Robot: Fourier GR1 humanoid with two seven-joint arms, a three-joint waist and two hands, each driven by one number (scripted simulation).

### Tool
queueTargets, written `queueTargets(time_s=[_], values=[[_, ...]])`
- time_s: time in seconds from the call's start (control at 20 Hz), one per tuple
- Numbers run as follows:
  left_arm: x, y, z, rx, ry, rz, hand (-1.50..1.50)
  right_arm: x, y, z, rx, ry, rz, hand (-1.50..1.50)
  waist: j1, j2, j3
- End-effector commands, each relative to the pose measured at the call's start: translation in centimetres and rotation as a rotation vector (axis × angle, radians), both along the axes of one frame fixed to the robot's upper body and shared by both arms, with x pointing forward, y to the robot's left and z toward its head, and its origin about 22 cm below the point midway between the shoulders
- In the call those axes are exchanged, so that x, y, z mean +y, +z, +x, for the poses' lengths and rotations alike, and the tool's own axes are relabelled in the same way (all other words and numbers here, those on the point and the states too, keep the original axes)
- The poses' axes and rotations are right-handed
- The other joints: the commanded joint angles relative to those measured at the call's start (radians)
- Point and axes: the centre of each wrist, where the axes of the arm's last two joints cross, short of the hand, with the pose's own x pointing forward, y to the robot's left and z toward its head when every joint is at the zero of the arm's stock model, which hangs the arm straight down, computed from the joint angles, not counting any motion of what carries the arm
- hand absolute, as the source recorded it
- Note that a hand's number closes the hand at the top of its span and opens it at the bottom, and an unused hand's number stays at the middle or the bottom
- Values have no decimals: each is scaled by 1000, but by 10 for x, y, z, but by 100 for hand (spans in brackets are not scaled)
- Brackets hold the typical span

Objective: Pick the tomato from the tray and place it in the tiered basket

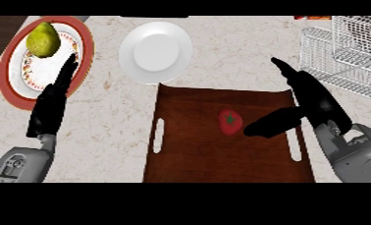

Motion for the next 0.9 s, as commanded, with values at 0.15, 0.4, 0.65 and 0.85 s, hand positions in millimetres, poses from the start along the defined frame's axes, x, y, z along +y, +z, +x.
queueTargets(time_s=[0.15,0.4,0.65,0.85], values=[[-5,0,2,-1,9,-3,0,21,-8,18,198,-73,-108,-150,-14,-1,1],[14,-2,4,13,10,4,0,45,-23,9,241,-53,-123,-150,-19,-2,0],[6,-2,-8,-3,31,9,0,44,-23,4,227,-19,-165,-150,-19,-5,1],[12,5,-5,5,20,1,0,68,-36,-9,211,-1,-246,-150,-20,-7,1]])
